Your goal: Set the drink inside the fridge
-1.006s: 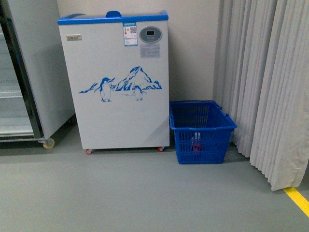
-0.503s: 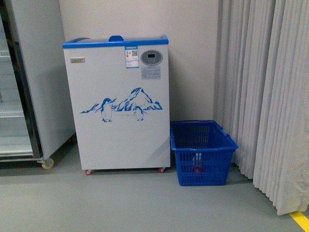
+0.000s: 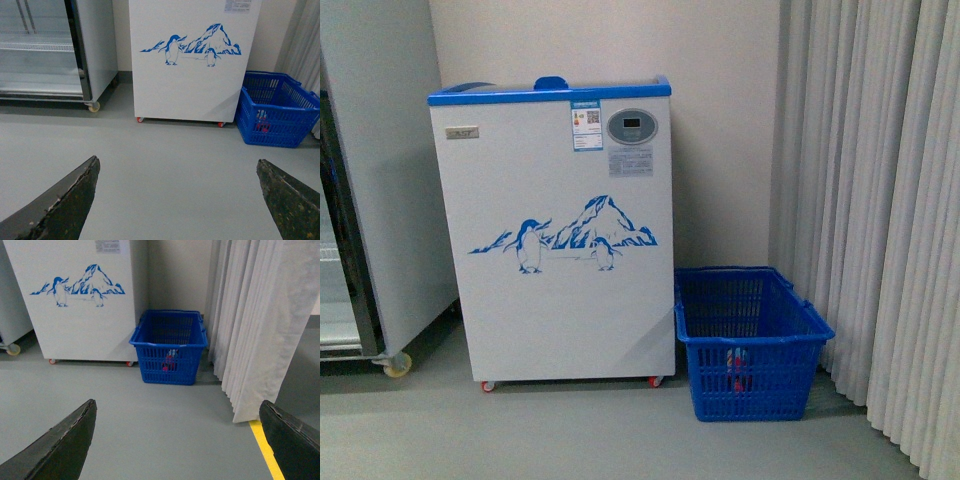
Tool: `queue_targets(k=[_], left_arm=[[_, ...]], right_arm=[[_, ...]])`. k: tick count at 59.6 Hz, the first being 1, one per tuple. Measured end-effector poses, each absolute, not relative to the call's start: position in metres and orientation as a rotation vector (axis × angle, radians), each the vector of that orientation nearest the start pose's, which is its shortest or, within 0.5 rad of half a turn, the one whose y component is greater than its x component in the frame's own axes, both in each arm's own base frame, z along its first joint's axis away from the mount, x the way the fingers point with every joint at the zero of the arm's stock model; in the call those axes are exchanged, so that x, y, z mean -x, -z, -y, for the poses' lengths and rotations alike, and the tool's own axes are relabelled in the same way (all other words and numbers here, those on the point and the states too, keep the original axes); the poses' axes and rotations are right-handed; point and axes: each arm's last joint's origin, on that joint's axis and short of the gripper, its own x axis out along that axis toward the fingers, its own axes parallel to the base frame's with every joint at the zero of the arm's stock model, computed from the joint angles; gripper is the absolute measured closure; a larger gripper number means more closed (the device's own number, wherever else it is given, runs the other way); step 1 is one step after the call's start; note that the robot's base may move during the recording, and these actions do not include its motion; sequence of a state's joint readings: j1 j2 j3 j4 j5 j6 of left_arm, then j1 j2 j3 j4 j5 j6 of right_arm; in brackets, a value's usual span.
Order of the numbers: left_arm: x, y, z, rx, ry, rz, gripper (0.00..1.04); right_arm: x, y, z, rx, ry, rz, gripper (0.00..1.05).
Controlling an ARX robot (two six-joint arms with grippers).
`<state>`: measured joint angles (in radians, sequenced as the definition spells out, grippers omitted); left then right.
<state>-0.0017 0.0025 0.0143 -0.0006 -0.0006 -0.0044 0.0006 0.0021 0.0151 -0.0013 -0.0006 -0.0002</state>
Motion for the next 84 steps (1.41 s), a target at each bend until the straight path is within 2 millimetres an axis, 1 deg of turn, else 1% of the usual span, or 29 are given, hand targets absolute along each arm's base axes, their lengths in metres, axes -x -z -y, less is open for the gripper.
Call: queue_targets(k=[84], left_arm=[[-0.0970, -0.1681, 0.0002, 0.004, 0.002, 0.011, 0.08]], right_arm=[[-0.0969, -0.1684, -0.0001, 0.000, -0.001, 0.012, 0.07]])
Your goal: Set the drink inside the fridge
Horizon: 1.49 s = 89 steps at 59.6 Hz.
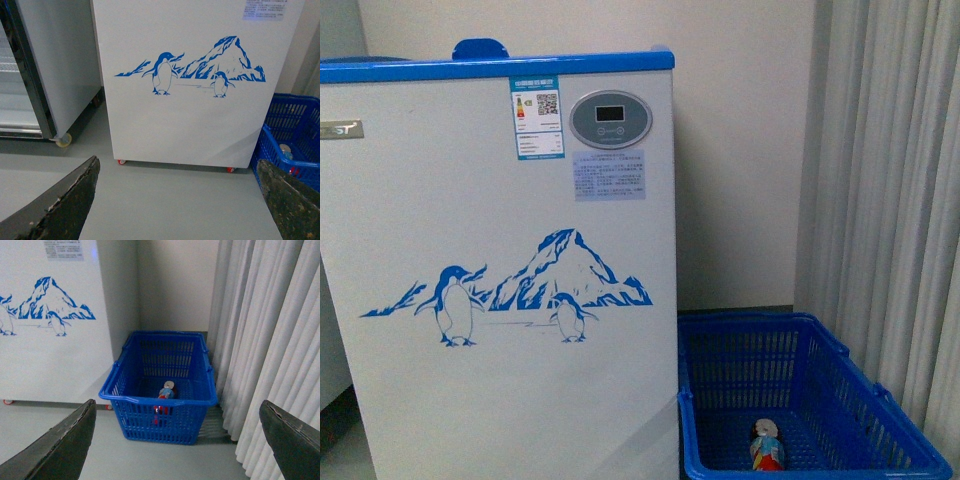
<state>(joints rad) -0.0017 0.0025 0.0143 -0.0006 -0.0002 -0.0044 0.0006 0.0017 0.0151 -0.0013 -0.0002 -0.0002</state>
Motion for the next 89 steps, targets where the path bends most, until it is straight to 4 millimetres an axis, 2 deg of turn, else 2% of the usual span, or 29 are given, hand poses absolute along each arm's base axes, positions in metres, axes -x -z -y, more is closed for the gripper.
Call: queue_targets(k=[73, 78, 81, 85, 89], left_arm=[[-0.097, -0.168, 0.000, 0.004, 0.002, 0.011, 0.08], [-0.097, -0.168, 0.000, 0.004, 0.003, 0.011, 0.08], [-0.097, -0.168, 0.000, 0.004, 0.001, 0.011, 0.08], [-0.097, -0.168, 0.000, 0.004, 0.001, 0.011, 0.08], [-0.097, -0.168, 0.000, 0.004, 0.002, 0.011, 0.08]], right_arm=[[-0.097, -0.168, 0.000, -0.001, -0.006, 0.009, 0.07], [-0.098, -0.164, 0.003, -0.193, -0.144, -0.204, 0.07], [-0.099, -0.160, 0.006, -0.315, -0.151, -0.282, 0.07], [-0.102, -0.160, 0.009, -0.412, -0.094, -0.295, 0.07], [-0.109, -0.172, 0.009, -0.466, -0.065, -0.276, 0.07]])
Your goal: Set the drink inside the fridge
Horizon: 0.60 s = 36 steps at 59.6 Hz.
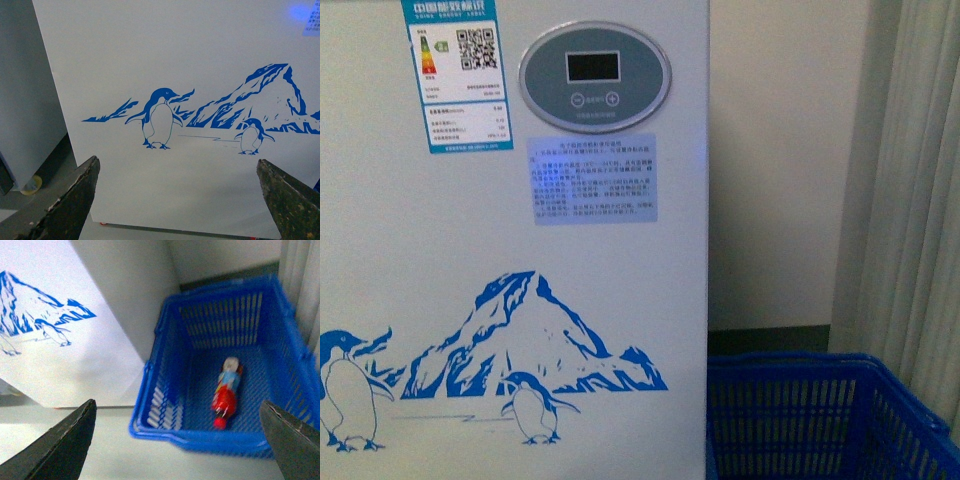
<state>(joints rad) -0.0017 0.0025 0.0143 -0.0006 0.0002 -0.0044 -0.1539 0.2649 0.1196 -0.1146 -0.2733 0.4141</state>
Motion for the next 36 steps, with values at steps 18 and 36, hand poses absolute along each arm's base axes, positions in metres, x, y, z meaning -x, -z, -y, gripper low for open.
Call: queue_targets(k=[18, 36], left_arm=[[-0.097, -0.168, 0.000, 0.004, 0.002, 0.011, 0.08], [-0.097, -0.168, 0.000, 0.004, 0.002, 0.011, 0.08]], right_arm=[[-0.179, -0.208, -0.009, -0.378, -0.169, -0.225, 0.07], [-0.276, -0.174, -0.002, -0.149, -0.039, -0.373, 0.07]])
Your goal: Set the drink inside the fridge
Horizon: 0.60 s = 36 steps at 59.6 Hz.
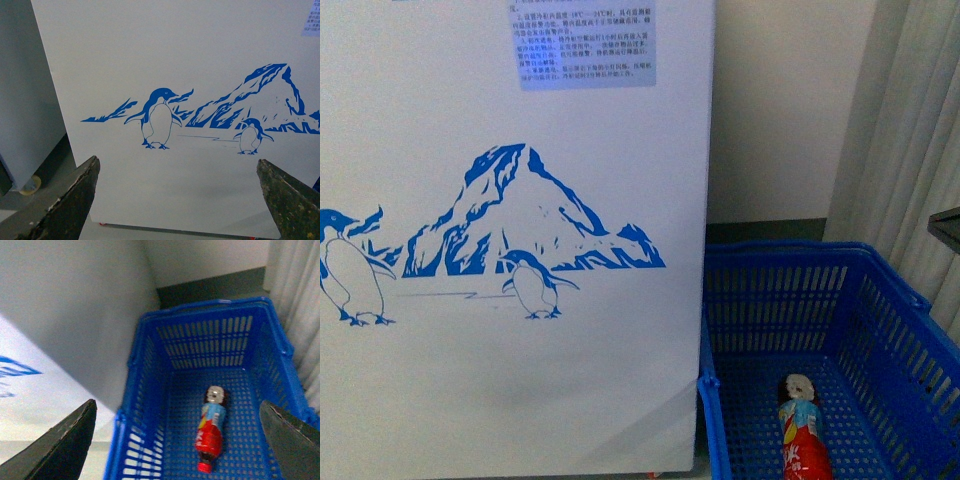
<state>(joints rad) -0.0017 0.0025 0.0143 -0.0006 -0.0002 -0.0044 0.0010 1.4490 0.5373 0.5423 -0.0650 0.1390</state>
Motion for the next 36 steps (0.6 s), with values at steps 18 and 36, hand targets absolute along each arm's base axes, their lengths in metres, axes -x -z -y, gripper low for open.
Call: queue_targets(k=[18, 36], left_arm=[[-0.097, -0.168, 0.000, 0.004, 0.002, 0.011, 0.08], [-0.097, -0.168, 0.000, 0.004, 0.002, 0.011, 0.08]], right_arm=[[-0.351, -0.107, -0.008, -0.032, -0.054, -0.558, 0.07], [-0.403, -0.002, -0.006, -0.055, 0.011, -0.795, 0.07]])
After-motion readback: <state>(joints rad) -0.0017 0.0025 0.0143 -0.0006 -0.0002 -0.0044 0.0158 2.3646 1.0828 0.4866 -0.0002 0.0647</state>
